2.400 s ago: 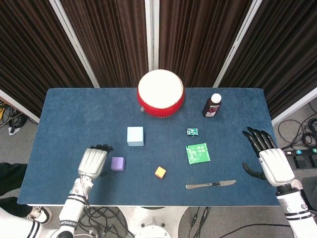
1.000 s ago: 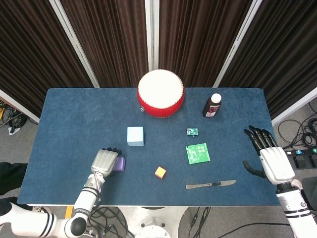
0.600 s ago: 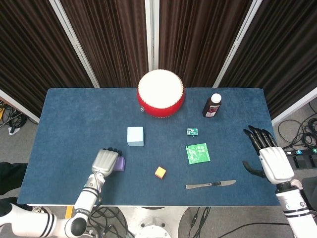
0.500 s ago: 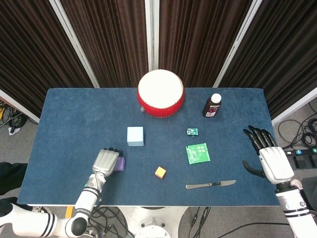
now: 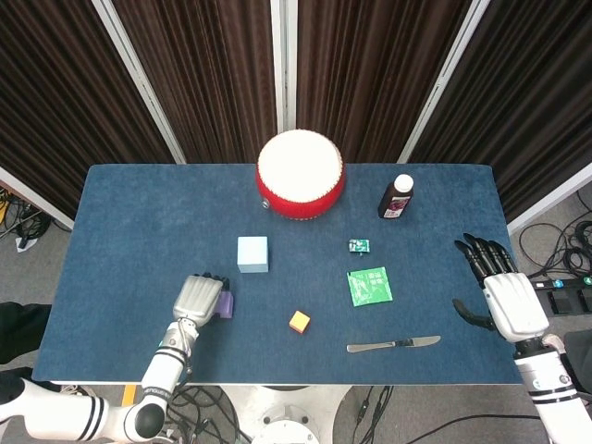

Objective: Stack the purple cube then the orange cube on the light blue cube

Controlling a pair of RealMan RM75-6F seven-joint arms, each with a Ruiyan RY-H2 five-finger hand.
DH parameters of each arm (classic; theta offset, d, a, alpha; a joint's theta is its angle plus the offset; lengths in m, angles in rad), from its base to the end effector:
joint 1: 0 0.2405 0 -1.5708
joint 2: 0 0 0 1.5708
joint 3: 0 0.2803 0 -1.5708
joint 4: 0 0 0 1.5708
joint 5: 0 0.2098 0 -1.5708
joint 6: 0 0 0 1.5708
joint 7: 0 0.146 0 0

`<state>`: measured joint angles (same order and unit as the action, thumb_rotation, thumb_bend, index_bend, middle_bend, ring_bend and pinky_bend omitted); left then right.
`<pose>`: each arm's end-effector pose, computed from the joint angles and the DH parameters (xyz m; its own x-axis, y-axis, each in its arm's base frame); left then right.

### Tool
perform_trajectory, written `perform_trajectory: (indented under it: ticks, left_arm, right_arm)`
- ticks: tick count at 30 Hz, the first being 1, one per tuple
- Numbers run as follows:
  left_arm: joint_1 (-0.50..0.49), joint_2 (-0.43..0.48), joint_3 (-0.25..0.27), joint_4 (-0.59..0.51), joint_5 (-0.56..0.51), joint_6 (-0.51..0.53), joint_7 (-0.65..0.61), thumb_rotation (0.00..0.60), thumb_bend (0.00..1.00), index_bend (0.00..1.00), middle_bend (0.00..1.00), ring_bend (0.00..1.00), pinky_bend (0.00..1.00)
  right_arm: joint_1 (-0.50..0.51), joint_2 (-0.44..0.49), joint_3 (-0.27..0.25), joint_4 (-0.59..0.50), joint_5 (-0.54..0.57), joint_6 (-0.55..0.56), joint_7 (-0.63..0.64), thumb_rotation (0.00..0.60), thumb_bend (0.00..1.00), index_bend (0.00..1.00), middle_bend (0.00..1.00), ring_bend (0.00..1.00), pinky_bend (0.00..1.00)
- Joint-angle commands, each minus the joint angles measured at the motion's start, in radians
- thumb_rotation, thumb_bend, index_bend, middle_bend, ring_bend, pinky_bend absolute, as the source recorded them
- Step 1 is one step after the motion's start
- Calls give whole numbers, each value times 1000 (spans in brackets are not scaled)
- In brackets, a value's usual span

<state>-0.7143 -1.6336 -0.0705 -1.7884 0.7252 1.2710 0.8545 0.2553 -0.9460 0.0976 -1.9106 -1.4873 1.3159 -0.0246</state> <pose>-0.1617 0.2875 -0.0418 0.5456 0.3778 0.7481 0.8377 -0.2192 -0.5002 -0.2484 -0.2335 0.1831 0.3191 -0.0852 0.9439 -0.9342 -0.1956 0.2982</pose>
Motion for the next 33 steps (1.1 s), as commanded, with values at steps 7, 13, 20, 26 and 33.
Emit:
perform_trajectory:
  ticks: [7,13,20,26,33]
  left_arm:
    - [6,24,-2,-28,1,13,9,600,285,449,543,366,465]
    - [6,79,-30,-83,23,50,15,600,287,454,554,371,469]
    - [-6,185,-104,-182,14,84,20,600,286,458,558,386,482]
    - [-57,238,-198,-211,-102,21,2,600,287,461,561,387,483]
    - [-176,214,-277,-127,-218,-81,11,600,286,461,560,387,481]
  right_arm:
    - [0,2,-1,1,1,-1,5,600,215,0,1,0,0]
    - [0,2,-1,3,0,-1,9,600,215,0,1,0,0]
    - [-2,3,-2,1,-6,4,8,600,216,0,1,0,0]
    - [-12,-1,-7,-6,-29,27,-1,600,216,0,0,0,0]
    - [-15,-4,-10,-2,-37,32,-1,600,216,0,0,0,0]
